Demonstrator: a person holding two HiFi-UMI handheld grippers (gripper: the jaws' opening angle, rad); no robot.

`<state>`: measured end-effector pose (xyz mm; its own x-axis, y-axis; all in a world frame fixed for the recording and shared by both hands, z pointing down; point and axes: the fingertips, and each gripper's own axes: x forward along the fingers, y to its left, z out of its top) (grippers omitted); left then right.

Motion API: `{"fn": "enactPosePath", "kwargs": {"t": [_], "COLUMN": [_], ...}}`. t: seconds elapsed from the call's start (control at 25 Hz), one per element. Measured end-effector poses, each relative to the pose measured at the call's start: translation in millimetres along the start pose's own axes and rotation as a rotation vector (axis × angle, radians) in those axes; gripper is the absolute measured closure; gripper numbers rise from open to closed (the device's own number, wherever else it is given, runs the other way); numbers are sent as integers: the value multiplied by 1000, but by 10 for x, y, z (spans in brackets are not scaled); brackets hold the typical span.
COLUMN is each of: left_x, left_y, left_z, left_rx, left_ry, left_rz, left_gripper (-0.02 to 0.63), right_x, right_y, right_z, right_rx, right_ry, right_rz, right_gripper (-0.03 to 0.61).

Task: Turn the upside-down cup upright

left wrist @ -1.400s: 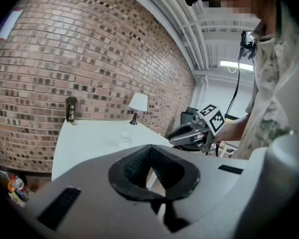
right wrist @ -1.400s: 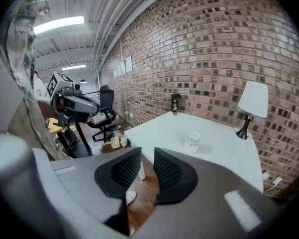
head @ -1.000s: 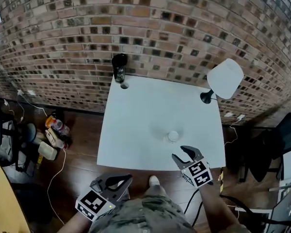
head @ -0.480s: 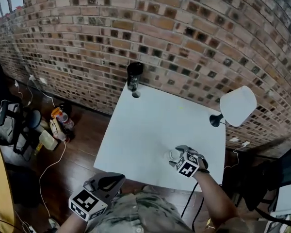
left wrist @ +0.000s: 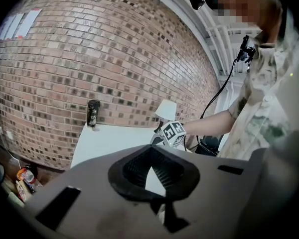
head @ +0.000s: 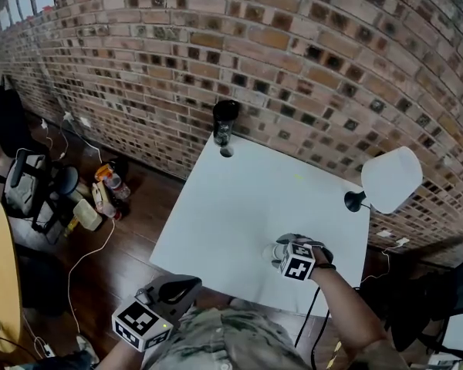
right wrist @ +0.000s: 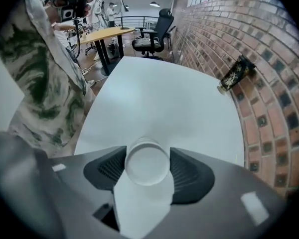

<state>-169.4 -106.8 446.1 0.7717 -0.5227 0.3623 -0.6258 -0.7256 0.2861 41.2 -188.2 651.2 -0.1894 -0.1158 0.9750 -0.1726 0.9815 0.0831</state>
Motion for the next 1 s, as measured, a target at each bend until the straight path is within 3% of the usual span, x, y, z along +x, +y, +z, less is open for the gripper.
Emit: {"fn": "enactPosePath", "kwargs": {"t": [0.32,0.56,1.0], "left_x": [259,479,729], "left_y": [-176,-357,-500], "left_z": [86,156,195], "left_rx": [22,60,68], "left_ry": [26,63,116], "left_rz": [-15,-50,-43], "left_gripper": [607,607,607], "right_x": [-212,-202,163], "right_y": [-241,-232,-57], "right_z": [-65,-348,-1028], "right_rx": [199,314,355], "right_ry": [-339,-501,-406], "right_rz": [-179,-217,-214], "right_gripper": [308,308,310]}}
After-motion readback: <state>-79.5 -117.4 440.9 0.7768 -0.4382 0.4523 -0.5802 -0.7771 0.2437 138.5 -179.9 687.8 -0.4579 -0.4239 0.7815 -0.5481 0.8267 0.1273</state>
